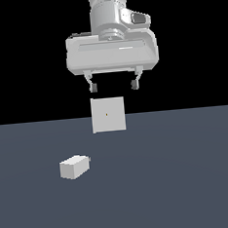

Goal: Plug the charger into the wall socket.

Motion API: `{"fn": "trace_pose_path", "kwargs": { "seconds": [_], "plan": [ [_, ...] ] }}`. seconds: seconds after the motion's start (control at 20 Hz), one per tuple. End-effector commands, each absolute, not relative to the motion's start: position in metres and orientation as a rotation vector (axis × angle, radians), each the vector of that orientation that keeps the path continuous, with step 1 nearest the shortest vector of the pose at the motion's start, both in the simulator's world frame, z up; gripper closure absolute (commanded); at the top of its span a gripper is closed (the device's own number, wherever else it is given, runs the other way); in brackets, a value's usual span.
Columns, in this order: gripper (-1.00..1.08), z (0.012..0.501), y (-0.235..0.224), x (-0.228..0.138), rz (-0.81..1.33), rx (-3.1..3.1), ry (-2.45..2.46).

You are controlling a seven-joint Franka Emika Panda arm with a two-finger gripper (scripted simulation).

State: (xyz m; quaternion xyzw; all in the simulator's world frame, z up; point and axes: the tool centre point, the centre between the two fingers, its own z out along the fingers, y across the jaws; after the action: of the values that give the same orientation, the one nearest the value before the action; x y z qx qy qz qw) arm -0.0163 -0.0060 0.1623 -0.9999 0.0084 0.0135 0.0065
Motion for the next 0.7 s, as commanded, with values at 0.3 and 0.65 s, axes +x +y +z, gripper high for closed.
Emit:
{"fn": "trace_pose_path", "kwargs": {
  "seconds": [0.3, 0.65],
  "plan": [
    [-0.92, 0.16, -0.004, -0.019, 0.027, -3.13, 0.044],
    [-0.92, 0.151, 0.004, -0.029, -0.03, -3.136, 0.112]
  ]
}}
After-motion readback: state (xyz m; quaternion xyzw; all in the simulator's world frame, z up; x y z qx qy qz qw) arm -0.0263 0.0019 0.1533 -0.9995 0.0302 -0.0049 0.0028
